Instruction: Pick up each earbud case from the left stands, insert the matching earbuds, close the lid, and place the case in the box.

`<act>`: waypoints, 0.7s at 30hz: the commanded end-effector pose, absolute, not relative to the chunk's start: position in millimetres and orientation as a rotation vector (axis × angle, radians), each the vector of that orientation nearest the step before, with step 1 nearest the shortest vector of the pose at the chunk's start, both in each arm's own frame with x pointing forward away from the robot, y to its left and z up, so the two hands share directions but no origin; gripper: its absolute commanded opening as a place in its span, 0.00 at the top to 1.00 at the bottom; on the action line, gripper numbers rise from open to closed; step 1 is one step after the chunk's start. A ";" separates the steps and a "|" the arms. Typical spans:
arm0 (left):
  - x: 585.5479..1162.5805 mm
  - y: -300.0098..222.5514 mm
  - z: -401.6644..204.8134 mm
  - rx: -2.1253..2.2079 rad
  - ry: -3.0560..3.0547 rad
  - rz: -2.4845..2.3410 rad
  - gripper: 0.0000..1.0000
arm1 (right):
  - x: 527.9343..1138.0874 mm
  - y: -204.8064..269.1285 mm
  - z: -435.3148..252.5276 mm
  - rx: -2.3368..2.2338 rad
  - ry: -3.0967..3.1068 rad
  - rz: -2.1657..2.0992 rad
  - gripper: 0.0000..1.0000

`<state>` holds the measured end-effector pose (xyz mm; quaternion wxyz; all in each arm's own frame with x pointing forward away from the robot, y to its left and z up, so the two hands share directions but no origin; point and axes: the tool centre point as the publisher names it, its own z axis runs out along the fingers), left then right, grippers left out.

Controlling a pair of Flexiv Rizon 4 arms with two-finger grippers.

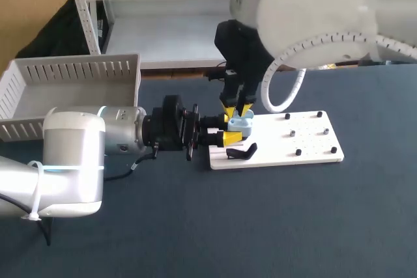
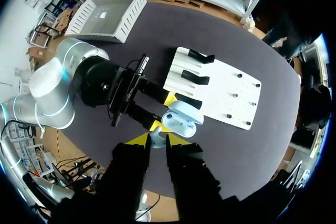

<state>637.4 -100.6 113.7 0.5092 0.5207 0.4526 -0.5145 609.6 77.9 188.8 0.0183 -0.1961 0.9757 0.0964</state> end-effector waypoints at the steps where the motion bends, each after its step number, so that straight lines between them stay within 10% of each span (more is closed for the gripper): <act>1: 638.0 -100.7 113.0 1.253 1.088 -1.240 1.00 | 613.0 78.6 188.0 -0.609 3.040 0.304 1.00; 21: 638.0 -100.7 113.0 1.253 1.088 -1.240 1.00 | 619.1 80.1 179.2 -0.587 3.056 0.299 1.00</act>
